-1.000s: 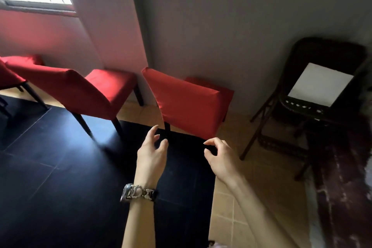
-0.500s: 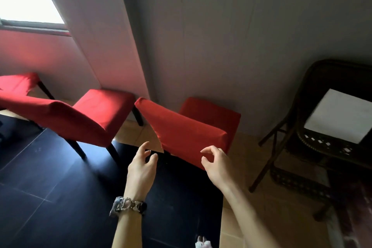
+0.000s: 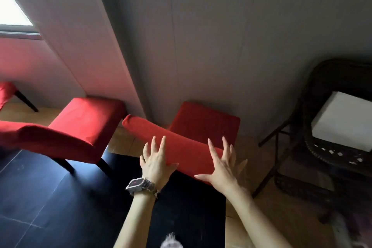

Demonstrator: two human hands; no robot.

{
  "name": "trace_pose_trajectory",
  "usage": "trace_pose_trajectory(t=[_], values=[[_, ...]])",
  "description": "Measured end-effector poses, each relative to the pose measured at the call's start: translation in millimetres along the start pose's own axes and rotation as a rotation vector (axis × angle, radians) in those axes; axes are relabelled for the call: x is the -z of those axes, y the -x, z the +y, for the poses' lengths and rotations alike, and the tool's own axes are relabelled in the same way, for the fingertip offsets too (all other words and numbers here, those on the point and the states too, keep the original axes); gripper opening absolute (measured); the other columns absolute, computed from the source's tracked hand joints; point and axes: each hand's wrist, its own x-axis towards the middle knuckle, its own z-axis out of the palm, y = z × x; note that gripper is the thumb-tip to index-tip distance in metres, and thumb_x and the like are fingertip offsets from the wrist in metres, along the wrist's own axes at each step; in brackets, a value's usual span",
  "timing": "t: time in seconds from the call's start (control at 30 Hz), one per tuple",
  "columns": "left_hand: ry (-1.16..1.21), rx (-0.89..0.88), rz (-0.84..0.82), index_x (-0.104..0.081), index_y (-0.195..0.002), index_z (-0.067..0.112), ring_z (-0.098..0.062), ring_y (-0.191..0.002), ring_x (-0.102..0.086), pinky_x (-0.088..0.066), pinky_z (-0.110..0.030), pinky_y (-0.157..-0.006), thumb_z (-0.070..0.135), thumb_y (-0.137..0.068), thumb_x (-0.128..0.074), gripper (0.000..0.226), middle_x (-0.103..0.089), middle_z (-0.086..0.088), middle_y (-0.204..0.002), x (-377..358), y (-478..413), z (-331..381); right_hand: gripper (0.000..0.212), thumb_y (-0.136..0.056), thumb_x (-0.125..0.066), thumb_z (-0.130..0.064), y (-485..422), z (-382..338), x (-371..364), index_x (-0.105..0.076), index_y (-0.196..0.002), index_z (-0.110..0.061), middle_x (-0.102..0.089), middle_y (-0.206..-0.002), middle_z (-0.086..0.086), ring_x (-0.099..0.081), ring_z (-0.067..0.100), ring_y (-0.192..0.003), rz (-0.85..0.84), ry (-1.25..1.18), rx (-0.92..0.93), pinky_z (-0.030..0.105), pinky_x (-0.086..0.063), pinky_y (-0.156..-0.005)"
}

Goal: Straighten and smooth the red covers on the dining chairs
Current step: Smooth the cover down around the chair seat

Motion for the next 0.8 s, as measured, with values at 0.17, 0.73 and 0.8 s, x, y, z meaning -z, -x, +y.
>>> trace_pose_trajectory(t=[0.17,0.73,0.8], values=[[-0.529,-0.474,-0.231,0.027,-0.145,0.028,-0.03,-0.139,0.031,0.014,-0.056,-0.11,0.052,-0.08,-0.067,0.117,0.033,-0.008,-0.153,-20,-58,-14,0.126,-0.071,-0.067,-0.065,-26,-6,-24,0.037,-0.136,-0.037,0.048,-0.143,0.004,0.035,0.031,-0.136,-0.001,0.246,0.034,0.072,0.011,-0.103],[-0.283,0.022,-0.52,-0.059,-0.128,0.021,-0.027,-0.116,-0.055,-0.042,-0.027,-0.09,0.068,-0.085,-0.049,0.065,-0.06,-0.008,-0.128,22,-286,-116,0.049,-0.09,-0.039,-0.063,-108,-1,-21,-0.066,-0.114,-0.029,-0.066,-0.116,-0.001,-0.061,0.022,-0.109,-0.014,-0.07,-0.713,0.029,-0.043,-0.078],[-0.181,0.123,-0.566,-0.056,-0.131,0.011,-0.031,-0.119,-0.053,-0.042,-0.032,-0.092,0.059,-0.084,-0.059,0.067,-0.056,-0.014,-0.131,15,-297,-120,0.05,-0.089,-0.041,-0.064,-112,8,-20,-0.066,-0.109,-0.026,-0.065,-0.116,0.002,-0.061,0.025,-0.108,-0.09,-0.133,-0.787,0.03,-0.044,-0.079]])
